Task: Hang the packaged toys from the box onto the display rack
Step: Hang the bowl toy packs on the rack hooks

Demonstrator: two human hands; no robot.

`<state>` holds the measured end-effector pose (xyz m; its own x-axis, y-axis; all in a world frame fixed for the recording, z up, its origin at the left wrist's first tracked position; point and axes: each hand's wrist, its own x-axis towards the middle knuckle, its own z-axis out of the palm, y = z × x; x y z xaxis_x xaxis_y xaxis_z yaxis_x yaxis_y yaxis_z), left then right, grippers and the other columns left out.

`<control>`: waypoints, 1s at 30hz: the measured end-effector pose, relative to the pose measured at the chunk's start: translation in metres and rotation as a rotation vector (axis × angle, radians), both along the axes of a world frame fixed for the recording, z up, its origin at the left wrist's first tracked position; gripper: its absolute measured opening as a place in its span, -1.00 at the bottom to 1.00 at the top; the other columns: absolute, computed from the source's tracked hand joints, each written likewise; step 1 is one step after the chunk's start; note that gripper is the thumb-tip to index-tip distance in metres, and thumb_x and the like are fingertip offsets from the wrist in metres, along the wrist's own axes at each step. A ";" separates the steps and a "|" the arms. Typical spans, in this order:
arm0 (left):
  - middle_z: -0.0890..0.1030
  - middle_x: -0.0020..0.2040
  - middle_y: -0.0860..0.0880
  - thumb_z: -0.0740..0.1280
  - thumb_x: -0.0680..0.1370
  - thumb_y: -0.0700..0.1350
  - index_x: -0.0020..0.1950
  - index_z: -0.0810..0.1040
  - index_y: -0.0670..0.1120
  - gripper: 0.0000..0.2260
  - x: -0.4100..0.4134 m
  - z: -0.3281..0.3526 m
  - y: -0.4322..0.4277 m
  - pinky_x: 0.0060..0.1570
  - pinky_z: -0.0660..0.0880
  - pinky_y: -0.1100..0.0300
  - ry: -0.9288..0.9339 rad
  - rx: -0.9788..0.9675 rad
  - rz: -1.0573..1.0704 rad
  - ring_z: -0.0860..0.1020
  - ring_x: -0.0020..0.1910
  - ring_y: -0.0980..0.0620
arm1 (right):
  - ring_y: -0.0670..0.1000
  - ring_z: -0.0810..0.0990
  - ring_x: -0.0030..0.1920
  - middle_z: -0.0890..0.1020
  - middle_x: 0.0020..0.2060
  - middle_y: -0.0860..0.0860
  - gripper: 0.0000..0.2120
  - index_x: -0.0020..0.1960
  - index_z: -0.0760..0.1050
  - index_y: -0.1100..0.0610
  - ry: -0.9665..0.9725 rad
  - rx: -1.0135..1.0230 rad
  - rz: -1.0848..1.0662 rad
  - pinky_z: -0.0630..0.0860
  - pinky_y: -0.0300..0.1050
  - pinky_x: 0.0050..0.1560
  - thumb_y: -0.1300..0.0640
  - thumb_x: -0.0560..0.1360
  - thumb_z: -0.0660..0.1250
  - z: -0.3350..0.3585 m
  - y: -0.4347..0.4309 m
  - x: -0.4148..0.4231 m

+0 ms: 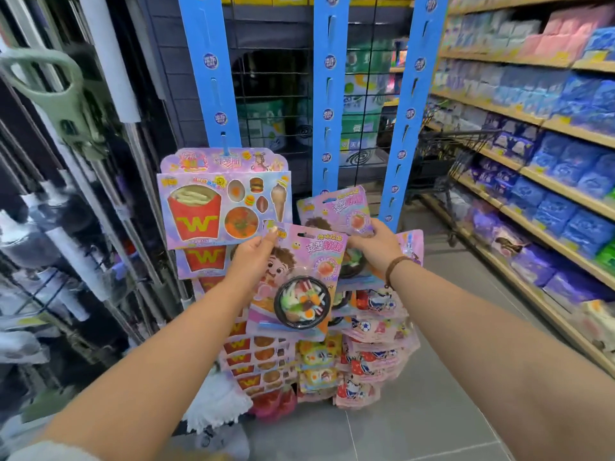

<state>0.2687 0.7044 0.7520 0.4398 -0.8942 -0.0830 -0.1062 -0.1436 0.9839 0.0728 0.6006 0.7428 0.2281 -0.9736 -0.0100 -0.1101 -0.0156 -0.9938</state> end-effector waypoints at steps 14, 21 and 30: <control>0.39 -0.23 -0.05 0.21 0.56 0.16 -0.22 0.44 0.05 -0.75 -0.013 -0.013 -0.003 -0.23 0.33 0.16 0.017 0.030 0.137 0.37 -0.23 0.02 | -0.01 0.56 -0.10 0.58 -0.09 0.01 -0.76 0.11 0.42 0.14 -0.015 0.158 0.149 0.49 -0.14 -0.11 0.19 0.48 0.38 -0.023 -0.024 -0.001; 0.36 -0.26 -0.13 0.24 0.53 0.20 -0.20 0.42 -0.08 -0.65 -0.020 -0.013 -0.002 -0.25 0.26 0.14 0.031 0.007 0.100 0.31 -0.24 -0.03 | 0.07 0.56 0.06 0.60 0.00 0.03 -0.72 0.15 0.45 0.17 0.108 0.178 0.166 0.46 -0.11 0.01 0.10 0.49 0.37 -0.035 -0.023 -0.003; 0.48 -0.25 -0.10 0.20 0.58 0.13 -0.07 0.48 -0.11 -0.69 -0.038 -0.009 -0.021 -0.19 0.35 0.15 0.037 -0.066 0.131 0.44 -0.24 -0.02 | 0.06 0.46 0.11 0.45 0.13 0.07 -0.61 0.22 0.40 0.09 0.118 0.020 -0.127 0.47 -0.06 0.12 -0.03 0.47 0.37 -0.026 -0.024 -0.012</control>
<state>0.2311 0.6834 0.7426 0.5511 -0.8332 -0.0445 -0.0541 -0.0889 0.9946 0.0605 0.5769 0.7163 0.0996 -0.9938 -0.0496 -0.2263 0.0259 -0.9737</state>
